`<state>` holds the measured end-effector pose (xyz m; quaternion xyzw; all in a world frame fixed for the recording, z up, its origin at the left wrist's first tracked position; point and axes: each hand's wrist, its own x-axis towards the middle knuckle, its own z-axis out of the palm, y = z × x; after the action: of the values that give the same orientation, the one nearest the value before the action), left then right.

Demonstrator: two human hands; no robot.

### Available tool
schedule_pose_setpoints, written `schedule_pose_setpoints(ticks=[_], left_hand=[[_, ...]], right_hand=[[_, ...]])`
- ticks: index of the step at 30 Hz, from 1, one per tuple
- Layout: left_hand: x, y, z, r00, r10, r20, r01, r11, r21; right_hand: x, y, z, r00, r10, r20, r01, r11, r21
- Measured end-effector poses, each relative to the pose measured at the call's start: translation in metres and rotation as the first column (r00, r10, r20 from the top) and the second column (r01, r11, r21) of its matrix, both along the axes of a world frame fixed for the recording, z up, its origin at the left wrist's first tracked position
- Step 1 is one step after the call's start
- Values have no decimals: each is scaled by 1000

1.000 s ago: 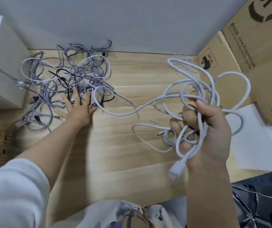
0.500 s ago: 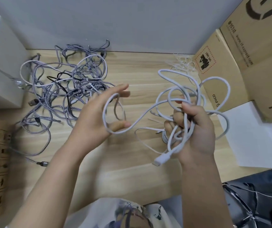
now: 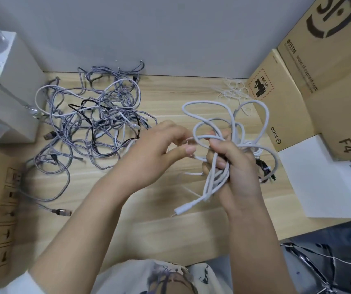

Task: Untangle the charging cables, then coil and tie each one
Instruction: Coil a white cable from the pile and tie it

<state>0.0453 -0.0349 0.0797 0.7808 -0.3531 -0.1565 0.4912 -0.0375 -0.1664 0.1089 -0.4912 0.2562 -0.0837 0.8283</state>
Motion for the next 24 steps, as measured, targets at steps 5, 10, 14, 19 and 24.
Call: schedule_pose_setpoints(ticks=[5,10,14,19,24], left_hand=[[10,7,-17,948,219,-229,-259,953,-158],[26,36,-35,789,510,-342,-573,811,-115],[37,55,-45,771,563,-299,-607,791,-77],[43,62,-59,706,620,-343,-673,738,-49],[47,72,-83,612,739,-281,-750,656,92]], right_hand=[[-2,2,-6,996,82,-40,-89,962,-258],[-8,-15,-14,985,-26,-173,-42,924,-380],[-10,-24,-16,973,-178,-146,133,952,-274],[-12,-36,-15,954,-286,-90,276,955,-111],[-14,-34,-12,930,-358,-77,343,925,-165]])
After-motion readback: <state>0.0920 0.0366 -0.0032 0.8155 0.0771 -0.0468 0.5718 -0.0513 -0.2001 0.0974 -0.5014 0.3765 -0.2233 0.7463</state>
